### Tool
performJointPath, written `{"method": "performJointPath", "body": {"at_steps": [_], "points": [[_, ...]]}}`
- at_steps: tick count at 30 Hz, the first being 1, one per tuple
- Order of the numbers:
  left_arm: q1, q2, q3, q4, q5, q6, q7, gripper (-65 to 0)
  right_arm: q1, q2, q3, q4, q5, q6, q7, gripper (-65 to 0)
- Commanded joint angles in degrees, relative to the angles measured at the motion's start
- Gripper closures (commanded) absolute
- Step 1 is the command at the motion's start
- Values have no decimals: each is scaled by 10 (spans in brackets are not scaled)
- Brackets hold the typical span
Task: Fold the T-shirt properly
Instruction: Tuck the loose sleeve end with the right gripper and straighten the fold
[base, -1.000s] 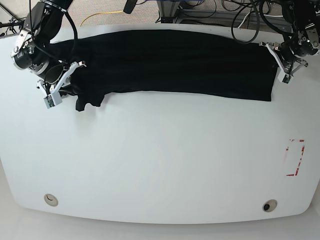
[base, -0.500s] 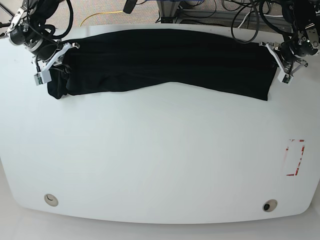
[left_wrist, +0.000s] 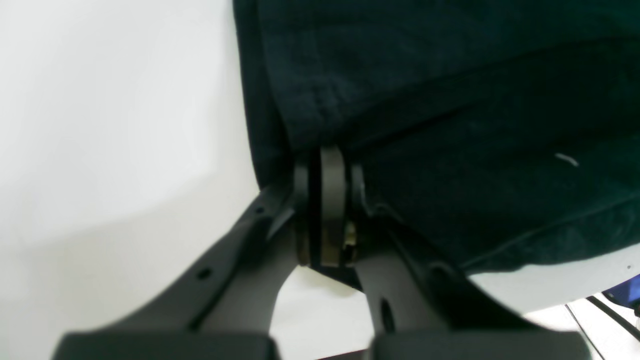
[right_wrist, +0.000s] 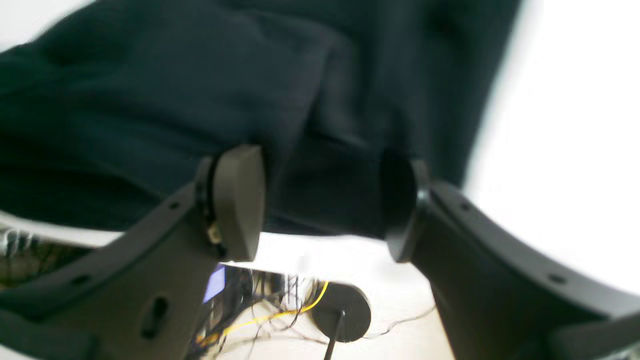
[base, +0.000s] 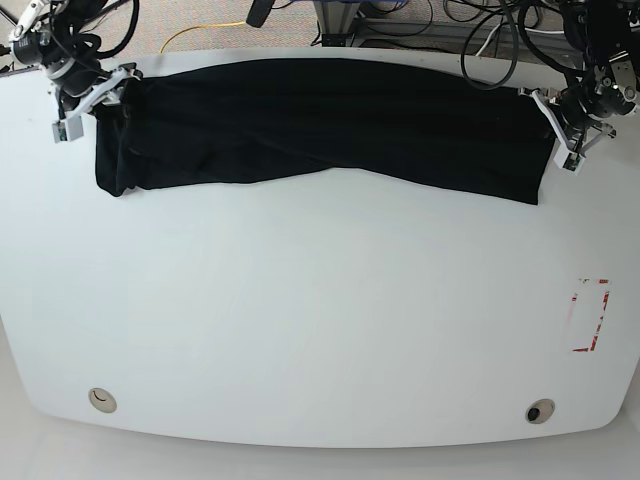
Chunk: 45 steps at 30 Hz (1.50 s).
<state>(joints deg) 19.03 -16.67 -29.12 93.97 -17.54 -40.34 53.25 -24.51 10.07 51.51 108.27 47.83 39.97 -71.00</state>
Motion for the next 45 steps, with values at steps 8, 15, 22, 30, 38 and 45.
{"method": "performJointPath", "body": {"at_steps": [8,15,22,30,38,45], "points": [[-17,-6,-2,5,40,3,7,-4,15,2,59,74,25,0,10,-350],[-18,-6,-2,5,40,3,7,-4,17,0,-30,73,106,0,9,-349],[-18,-6,-2,5,40,3,7,-4,35,-44,-100,54,21,0,12,-198],[-18,-6,-2,4,40,3,7,-4,56,-45,-108,-13,-124,0,32,-57],[-18,-6,-2,4,40,3,7,-4,58,10,-107,-113,-154,0,99,-57],[-18,-6,-3,4,40,3,7,-4,53,10,-51,-36,-114,0,70,-57]]}}
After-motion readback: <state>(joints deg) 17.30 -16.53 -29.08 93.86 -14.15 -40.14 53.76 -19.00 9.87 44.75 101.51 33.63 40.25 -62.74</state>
